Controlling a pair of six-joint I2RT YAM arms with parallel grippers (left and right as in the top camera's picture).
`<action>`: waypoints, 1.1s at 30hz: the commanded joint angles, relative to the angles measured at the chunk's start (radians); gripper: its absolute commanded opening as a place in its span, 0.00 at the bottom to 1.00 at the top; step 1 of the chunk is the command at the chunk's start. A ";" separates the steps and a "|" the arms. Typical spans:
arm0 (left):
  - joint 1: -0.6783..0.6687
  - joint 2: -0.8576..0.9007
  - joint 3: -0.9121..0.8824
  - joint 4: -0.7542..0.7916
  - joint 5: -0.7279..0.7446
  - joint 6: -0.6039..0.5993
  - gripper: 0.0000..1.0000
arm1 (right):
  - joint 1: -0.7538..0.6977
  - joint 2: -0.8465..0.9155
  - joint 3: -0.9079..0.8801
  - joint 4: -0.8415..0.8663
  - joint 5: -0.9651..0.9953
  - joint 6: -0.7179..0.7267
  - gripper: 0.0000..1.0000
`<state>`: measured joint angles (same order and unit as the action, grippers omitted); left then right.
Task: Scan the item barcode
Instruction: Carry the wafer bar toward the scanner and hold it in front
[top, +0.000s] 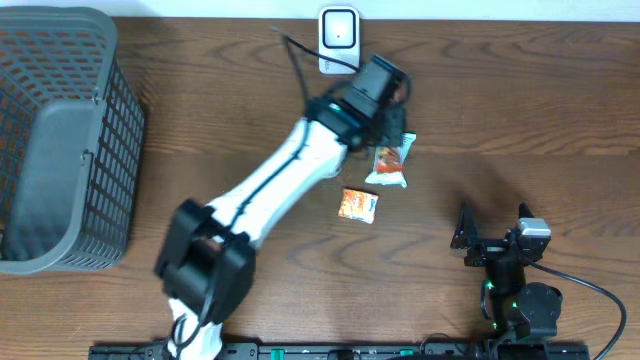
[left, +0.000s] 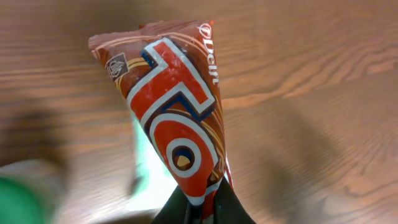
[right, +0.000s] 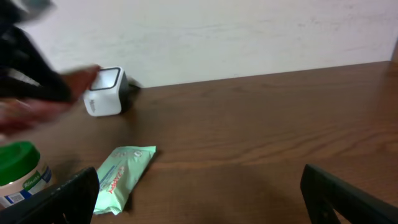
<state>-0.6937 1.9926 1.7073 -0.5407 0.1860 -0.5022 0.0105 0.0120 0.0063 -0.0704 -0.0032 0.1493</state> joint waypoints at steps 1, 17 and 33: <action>-0.055 0.044 -0.002 0.066 0.013 -0.070 0.07 | -0.002 -0.005 -0.001 -0.005 0.005 0.010 0.99; -0.140 0.323 -0.002 0.217 -0.021 -0.069 0.08 | -0.002 -0.005 -0.001 -0.005 0.005 0.010 0.99; -0.072 0.325 -0.002 0.092 -0.278 -0.628 0.07 | -0.002 -0.005 -0.001 -0.005 0.005 0.010 0.99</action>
<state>-0.7982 2.3093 1.7153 -0.4103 0.0193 -0.9001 0.0105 0.0120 0.0063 -0.0708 -0.0032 0.1493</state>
